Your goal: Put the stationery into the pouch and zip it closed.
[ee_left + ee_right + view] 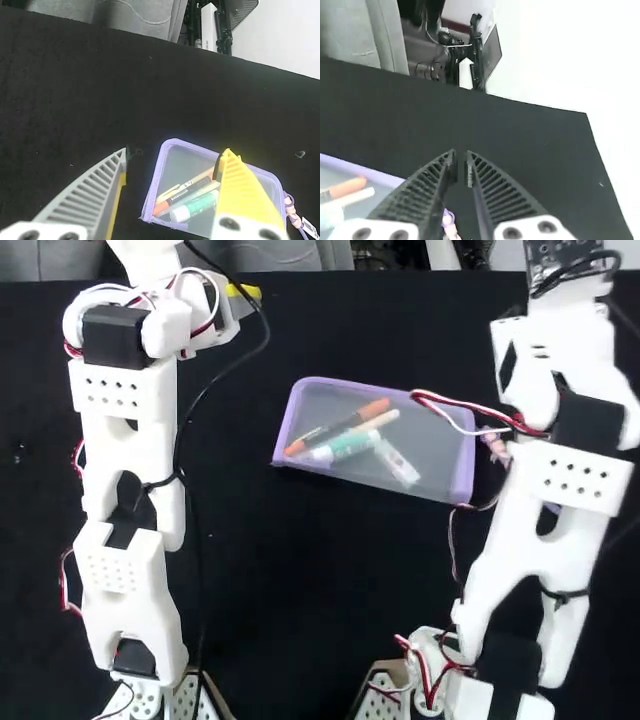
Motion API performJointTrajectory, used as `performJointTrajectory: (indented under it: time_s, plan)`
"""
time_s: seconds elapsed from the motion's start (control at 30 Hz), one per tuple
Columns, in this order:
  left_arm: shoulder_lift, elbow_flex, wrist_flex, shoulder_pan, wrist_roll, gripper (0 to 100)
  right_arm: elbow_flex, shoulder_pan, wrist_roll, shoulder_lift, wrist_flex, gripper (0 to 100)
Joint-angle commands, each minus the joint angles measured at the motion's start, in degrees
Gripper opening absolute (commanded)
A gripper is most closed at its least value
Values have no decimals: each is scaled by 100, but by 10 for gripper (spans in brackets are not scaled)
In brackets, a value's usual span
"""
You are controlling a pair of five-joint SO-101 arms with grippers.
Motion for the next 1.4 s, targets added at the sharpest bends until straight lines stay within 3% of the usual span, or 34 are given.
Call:
performJointTrajectory:
  time_s: [0.0, 0.13, 0.3, 0.6, 1.03, 1.27, 1.37]
  plan:
    - [-237, 4, 35, 13, -62, 293, -277, 387, 9, -101, 396, 58]
    - [-237, 365, 26, 13, -53, 293, 119, 695, 290, 277, 1099, 158]
    - [-237, 804, -141, 13, -44, 293, 927, 967, 1222, 963, 1266, 162]
    - [-246, 1156, -229, 48, -35, 293, 1877, 1029, 1802, 2475, -211, 162]
    - [-246, 1174, -308, 57, -35, 293, 945, 1345, 2426, 4400, -1020, 162]
    - [-246, 1165, -396, 57, -35, 293, 549, 1442, 2444, 4233, -905, 162]
    - [-246, 1165, -396, 57, -35, 293, 567, 1275, 2884, 4259, -905, 162]
